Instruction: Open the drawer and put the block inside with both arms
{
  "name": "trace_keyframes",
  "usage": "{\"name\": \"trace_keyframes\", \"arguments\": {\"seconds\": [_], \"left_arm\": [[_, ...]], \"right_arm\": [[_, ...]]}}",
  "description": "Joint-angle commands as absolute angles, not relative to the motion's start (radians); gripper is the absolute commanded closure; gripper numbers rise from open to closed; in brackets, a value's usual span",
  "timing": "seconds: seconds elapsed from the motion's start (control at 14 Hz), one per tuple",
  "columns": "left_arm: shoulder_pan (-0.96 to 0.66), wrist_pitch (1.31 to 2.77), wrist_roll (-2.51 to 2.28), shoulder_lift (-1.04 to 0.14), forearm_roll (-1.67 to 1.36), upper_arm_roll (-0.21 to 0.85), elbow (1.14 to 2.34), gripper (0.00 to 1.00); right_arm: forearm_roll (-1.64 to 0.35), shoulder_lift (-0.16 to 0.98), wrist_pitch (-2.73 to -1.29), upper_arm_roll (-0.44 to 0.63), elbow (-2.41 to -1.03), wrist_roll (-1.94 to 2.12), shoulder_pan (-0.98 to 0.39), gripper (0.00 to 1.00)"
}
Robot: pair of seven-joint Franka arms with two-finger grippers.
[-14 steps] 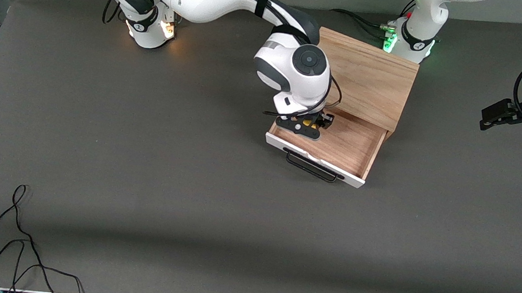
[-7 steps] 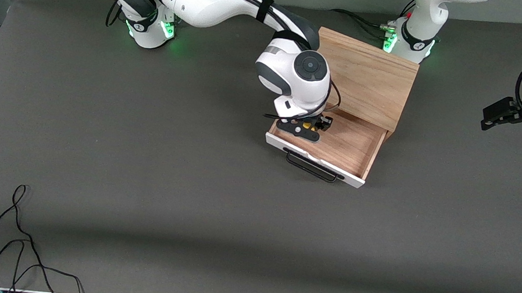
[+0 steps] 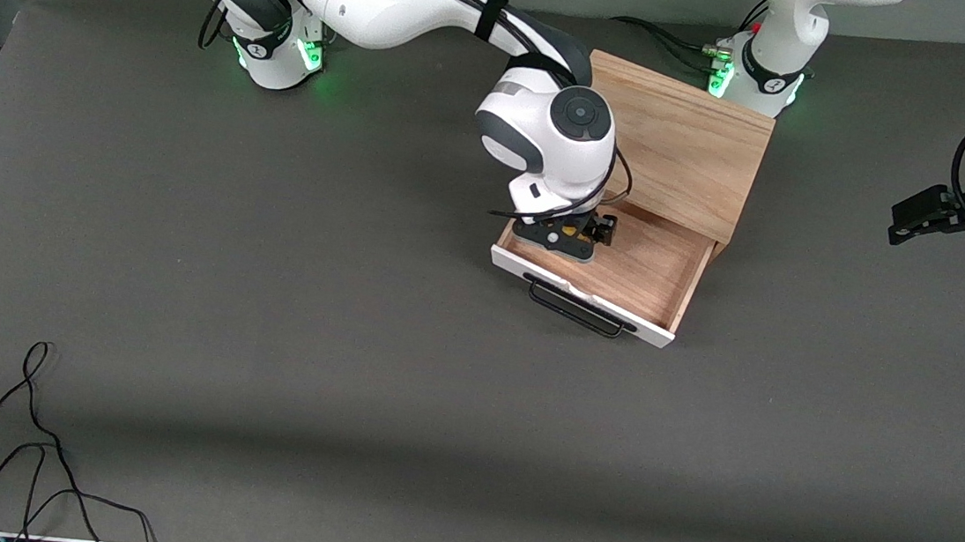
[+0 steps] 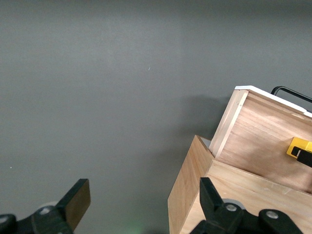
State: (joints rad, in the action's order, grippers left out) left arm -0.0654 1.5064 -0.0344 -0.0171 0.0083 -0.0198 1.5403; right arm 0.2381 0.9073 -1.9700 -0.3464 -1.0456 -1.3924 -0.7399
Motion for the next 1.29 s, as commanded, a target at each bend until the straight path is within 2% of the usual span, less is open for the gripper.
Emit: {"name": "trace_keyframes", "arguments": {"seconds": [0.0,0.21,0.5,0.71,1.0,1.21], "left_arm": [[-0.077,1.525,-0.017,-0.008,0.020,-0.029,1.562,0.00],[-0.077,1.534,-0.017,0.000,0.020,-0.029,1.577,0.00],[-0.075,1.520,0.035,0.002,0.021,-0.029,1.578,0.00],[-0.075,1.519,0.035,0.003,0.021,-0.029,1.578,0.00],[-0.077,1.516,0.035,0.003,0.023,-0.029,1.578,0.00],[-0.077,1.509,0.035,0.003,0.023,-0.029,1.575,0.00]], "right_arm": [[0.267,0.913,-1.957,-0.351,-1.002,-1.424,-0.750,0.00],[0.265,0.830,-1.876,-0.342,-1.000,-1.416,-0.730,0.00],[0.223,0.694,-1.758,-0.351,-1.002,-1.349,-0.618,0.00],[0.126,0.586,-1.680,-0.348,-1.019,-1.199,-0.494,0.00],[0.081,0.500,-1.560,-0.347,-1.028,-0.981,-0.338,0.00],[0.060,0.379,-1.572,-0.345,-1.159,-0.823,-0.192,0.00]]}}
